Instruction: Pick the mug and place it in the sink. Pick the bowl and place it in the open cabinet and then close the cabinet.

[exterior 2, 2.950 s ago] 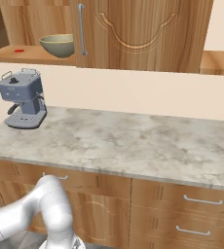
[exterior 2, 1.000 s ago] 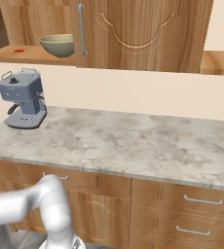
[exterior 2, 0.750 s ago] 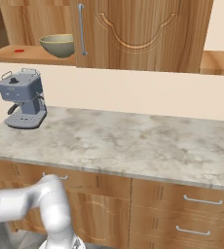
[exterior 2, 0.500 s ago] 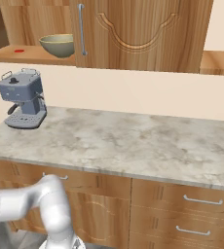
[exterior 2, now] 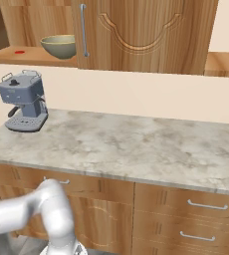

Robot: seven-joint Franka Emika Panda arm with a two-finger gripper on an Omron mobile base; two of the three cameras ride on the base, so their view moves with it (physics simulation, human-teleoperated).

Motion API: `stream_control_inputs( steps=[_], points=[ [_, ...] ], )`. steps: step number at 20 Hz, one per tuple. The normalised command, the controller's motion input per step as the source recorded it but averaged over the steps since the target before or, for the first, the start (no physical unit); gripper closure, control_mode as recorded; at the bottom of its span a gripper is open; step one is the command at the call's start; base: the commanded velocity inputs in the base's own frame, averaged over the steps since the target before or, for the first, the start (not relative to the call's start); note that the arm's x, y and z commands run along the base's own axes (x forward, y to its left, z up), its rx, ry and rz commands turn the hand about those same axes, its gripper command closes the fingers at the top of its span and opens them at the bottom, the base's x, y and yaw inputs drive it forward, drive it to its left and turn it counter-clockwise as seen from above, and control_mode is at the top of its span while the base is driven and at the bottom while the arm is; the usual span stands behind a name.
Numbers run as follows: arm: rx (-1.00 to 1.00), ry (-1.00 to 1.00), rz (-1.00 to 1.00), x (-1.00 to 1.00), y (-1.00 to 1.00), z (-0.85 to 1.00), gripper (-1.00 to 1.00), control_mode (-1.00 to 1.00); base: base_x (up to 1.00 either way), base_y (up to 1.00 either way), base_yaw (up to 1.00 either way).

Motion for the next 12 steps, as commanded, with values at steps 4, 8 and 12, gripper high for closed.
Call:
stream_control_inputs(
  steps=[4, 8, 12],
  points=[
    [0.00, 0.13, -0.10, 1.00, 0.00, -0.06, -1.00, -1.00, 0.00, 0.00, 0.00],
    [0.00, 0.10, -0.09, 1.00, -0.16, -0.07, -1.00, -1.00, 0.00, 0.00, 0.00],
    [0.00, 0.05, -0.02, 1.00, -0.50, -0.03, -1.00, -1.00, 0.00, 0.00, 0.00]
  ],
)
